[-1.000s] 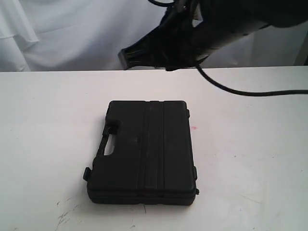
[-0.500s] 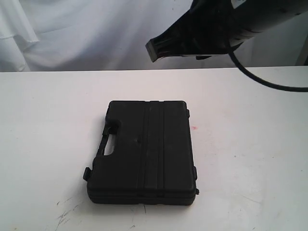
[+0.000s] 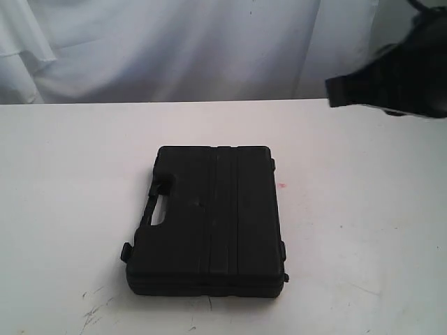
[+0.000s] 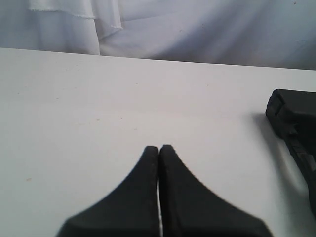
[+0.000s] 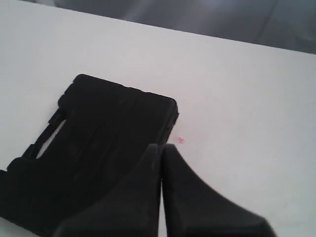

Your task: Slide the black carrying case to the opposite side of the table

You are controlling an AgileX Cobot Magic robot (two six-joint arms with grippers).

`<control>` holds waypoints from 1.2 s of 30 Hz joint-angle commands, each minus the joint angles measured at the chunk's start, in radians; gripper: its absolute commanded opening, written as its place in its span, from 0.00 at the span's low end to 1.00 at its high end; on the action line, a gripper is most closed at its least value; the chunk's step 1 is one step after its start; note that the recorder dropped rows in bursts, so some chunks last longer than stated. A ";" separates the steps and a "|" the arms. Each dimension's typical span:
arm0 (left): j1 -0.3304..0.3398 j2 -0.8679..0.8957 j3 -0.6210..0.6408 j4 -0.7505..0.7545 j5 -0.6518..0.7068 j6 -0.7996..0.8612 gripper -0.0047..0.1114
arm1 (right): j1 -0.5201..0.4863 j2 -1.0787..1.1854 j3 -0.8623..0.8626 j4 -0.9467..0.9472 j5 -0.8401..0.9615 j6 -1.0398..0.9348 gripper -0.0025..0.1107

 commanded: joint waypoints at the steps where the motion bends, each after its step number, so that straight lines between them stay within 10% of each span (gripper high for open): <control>1: 0.000 -0.005 0.004 0.000 -0.015 -0.004 0.04 | -0.147 -0.163 0.148 0.051 -0.029 0.004 0.02; 18: 0.000 -0.005 0.004 0.000 -0.015 -0.004 0.04 | -0.558 -0.802 0.599 0.033 -0.130 0.004 0.02; 36: 0.000 -0.005 0.004 0.000 -0.015 -0.004 0.04 | -0.586 -0.918 0.736 0.119 -0.253 -0.120 0.02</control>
